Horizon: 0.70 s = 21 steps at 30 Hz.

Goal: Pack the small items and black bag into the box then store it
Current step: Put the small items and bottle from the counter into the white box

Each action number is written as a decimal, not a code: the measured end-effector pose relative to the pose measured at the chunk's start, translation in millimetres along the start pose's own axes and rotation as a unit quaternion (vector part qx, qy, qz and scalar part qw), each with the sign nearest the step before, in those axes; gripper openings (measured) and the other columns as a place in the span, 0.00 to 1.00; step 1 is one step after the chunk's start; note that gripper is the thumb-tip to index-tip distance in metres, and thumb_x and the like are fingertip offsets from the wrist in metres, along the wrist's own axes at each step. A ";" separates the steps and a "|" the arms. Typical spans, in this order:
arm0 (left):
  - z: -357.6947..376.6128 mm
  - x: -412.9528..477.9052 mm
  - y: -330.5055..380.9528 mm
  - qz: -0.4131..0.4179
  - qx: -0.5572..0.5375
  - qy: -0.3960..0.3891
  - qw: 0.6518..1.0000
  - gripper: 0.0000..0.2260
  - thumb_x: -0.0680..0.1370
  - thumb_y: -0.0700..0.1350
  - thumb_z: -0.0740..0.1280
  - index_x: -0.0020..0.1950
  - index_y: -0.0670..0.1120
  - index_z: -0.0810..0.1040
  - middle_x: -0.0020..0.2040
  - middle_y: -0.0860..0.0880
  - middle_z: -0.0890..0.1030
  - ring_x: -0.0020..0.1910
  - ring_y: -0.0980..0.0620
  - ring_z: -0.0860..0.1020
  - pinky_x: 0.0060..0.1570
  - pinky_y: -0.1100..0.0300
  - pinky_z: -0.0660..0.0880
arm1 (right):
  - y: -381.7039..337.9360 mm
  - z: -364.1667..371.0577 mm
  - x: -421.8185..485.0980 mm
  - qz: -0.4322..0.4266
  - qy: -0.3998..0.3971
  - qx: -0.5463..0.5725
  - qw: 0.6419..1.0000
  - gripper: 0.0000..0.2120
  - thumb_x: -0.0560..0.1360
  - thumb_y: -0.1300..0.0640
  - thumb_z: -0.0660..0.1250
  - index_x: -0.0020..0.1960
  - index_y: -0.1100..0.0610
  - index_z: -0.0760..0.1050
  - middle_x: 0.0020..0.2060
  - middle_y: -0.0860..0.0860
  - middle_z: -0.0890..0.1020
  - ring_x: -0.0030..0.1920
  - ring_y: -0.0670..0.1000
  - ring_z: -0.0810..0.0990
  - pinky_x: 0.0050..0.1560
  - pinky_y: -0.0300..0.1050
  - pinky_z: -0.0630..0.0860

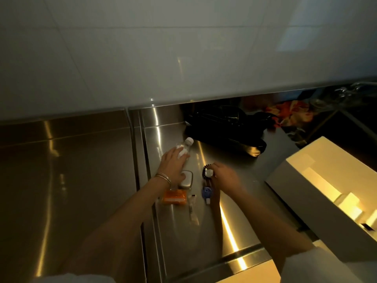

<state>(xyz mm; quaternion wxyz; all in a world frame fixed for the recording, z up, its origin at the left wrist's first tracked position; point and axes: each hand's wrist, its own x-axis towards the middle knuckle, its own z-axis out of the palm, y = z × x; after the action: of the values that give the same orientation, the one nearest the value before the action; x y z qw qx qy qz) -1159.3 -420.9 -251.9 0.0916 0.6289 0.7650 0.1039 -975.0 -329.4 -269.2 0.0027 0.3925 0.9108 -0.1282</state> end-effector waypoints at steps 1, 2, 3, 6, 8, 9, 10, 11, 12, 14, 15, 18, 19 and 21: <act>-0.5 -0.5 5.6 0.029 0.011 0.000 1.000 0.29 0.70 0.46 0.69 0.70 0.51 0.63 0.73 0.46 0.59 0.73 0.45 0.53 0.71 0.49 0.51 | 1.3 -0.6 -6.1 0.007 0.004 0.005 1.000 0.19 0.73 0.59 0.66 0.63 0.51 0.71 0.59 0.51 0.76 0.58 0.55 0.76 0.54 0.48 0.74; -0.9 -0.8 12.7 0.062 0.022 0.003 0.998 0.28 0.70 0.46 0.68 0.70 0.51 0.64 0.73 0.46 0.59 0.73 0.45 0.53 0.72 0.49 0.50 | 2.8 -2.0 -13.8 0.016 0.009 0.007 1.000 0.19 0.73 0.59 0.66 0.64 0.51 0.71 0.59 0.51 0.76 0.58 0.55 0.76 0.55 0.49 0.75; -0.1 -0.7 19.7 0.095 0.030 0.007 0.995 0.28 0.70 0.45 0.67 0.69 0.51 0.65 0.73 0.46 0.60 0.73 0.45 0.54 0.72 0.49 0.50 | 4.9 -3.9 -21.8 0.027 0.015 0.007 1.000 0.20 0.73 0.59 0.66 0.64 0.51 0.70 0.60 0.51 0.75 0.58 0.55 0.76 0.55 0.49 0.75; 5.0 0.2 43.0 0.166 0.046 0.009 0.985 0.28 0.70 0.44 0.68 0.69 0.51 0.66 0.73 0.46 0.62 0.73 0.46 0.55 0.71 0.49 0.54 | 15.4 -13.9 -49.3 0.048 0.030 -0.013 0.998 0.20 0.74 0.58 0.66 0.65 0.53 0.70 0.61 0.52 0.74 0.60 0.55 0.74 0.58 0.49 0.73; 8.2 1.0 60.5 0.199 0.054 0.002 0.979 0.27 0.71 0.44 0.68 0.69 0.50 0.66 0.73 0.46 0.61 0.73 0.46 0.55 0.70 0.50 0.54 | 26.8 -23.4 -71.7 0.069 0.044 -0.029 0.996 0.19 0.74 0.59 0.66 0.65 0.54 0.70 0.62 0.53 0.74 0.62 0.56 0.73 0.59 0.49 0.71; 9.8 2.2 70.6 0.217 0.054 -0.006 0.975 0.27 0.71 0.44 0.68 0.70 0.50 0.65 0.73 0.46 0.61 0.73 0.46 0.55 0.69 0.52 0.54 | 33.9 -28.1 -84.3 0.084 0.054 -0.036 0.994 0.20 0.74 0.58 0.66 0.65 0.55 0.70 0.63 0.53 0.74 0.62 0.56 0.73 0.60 0.49 0.70; 11.2 3.6 82.5 0.236 0.052 -0.014 0.970 0.27 0.72 0.44 0.68 0.70 0.49 0.65 0.73 0.46 0.61 0.73 0.46 0.55 0.69 0.52 0.55 | 40.6 -32.8 -97.9 0.100 0.066 -0.041 0.992 0.20 0.74 0.58 0.66 0.65 0.55 0.70 0.64 0.54 0.74 0.63 0.55 0.73 0.61 0.49 0.70; 12.4 5.2 95.4 0.254 0.050 -0.022 0.966 0.27 0.72 0.44 0.67 0.70 0.49 0.65 0.73 0.45 0.61 0.73 0.46 0.55 0.69 0.53 0.55 | 47.6 -37.6 -111.7 0.118 0.078 -0.046 0.989 0.20 0.74 0.58 0.67 0.65 0.55 0.70 0.64 0.54 0.73 0.63 0.55 0.72 0.61 0.49 0.70; 13.5 6.8 109.6 0.271 0.049 -0.026 0.961 0.27 0.72 0.44 0.67 0.71 0.48 0.64 0.74 0.45 0.60 0.73 0.46 0.55 0.69 0.53 0.55 | 54.7 -42.4 -125.2 0.136 0.089 -0.053 0.985 0.20 0.74 0.58 0.67 0.65 0.55 0.70 0.64 0.54 0.73 0.63 0.55 0.72 0.60 0.49 0.71; 17.0 9.8 137.9 0.307 0.051 -0.027 0.950 0.27 0.72 0.44 0.67 0.71 0.48 0.64 0.74 0.44 0.60 0.73 0.46 0.55 0.70 0.53 0.54 | 69.8 -51.5 -149.6 0.169 0.110 -0.063 0.977 0.20 0.73 0.58 0.67 0.65 0.56 0.71 0.64 0.55 0.74 0.62 0.57 0.73 0.59 0.50 0.71; 19.0 11.2 152.0 0.325 0.050 -0.025 0.944 0.27 0.72 0.44 0.67 0.70 0.47 0.65 0.73 0.44 0.61 0.73 0.45 0.56 0.70 0.53 0.54 | 77.2 -56.2 -160.5 0.183 0.117 -0.069 0.974 0.19 0.73 0.58 0.67 0.64 0.57 0.71 0.63 0.56 0.74 0.61 0.58 0.73 0.57 0.51 0.72; 22.7 15.5 196.8 0.376 0.042 -0.010 0.926 0.27 0.71 0.43 0.68 0.69 0.45 0.67 0.72 0.41 0.64 0.72 0.43 0.60 0.69 0.52 0.57 | 98.1 -69.8 -190.9 0.210 0.155 -0.088 0.961 0.19 0.69 0.61 0.71 0.59 0.60 0.75 0.57 0.59 0.77 0.55 0.61 0.77 0.51 0.55 0.77; 23.5 17.1 211.2 0.388 0.039 -0.006 0.921 0.26 0.71 0.42 0.68 0.69 0.44 0.68 0.71 0.41 0.64 0.71 0.43 0.61 0.69 0.51 0.58 | 104.8 -74.0 -200.1 0.218 0.172 -0.093 0.956 0.20 0.67 0.62 0.73 0.58 0.61 0.75 0.55 0.60 0.78 0.53 0.62 0.78 0.49 0.55 0.78; 26.6 20.1 239.5 0.403 0.047 0.003 0.914 0.26 0.72 0.42 0.68 0.70 0.45 0.66 0.72 0.42 0.63 0.72 0.44 0.60 0.69 0.52 0.57 | 118.6 -82.1 -217.3 0.249 0.196 -0.108 0.942 0.22 0.65 0.61 0.75 0.58 0.62 0.75 0.55 0.61 0.79 0.52 0.61 0.78 0.47 0.53 0.79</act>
<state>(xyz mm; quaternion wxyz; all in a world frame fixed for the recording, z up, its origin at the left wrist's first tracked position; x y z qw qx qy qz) -930.0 -355.1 -212.0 0.0105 0.8869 0.4513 0.0976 -731.9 -387.1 -194.3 -0.1015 0.6216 0.7748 0.0548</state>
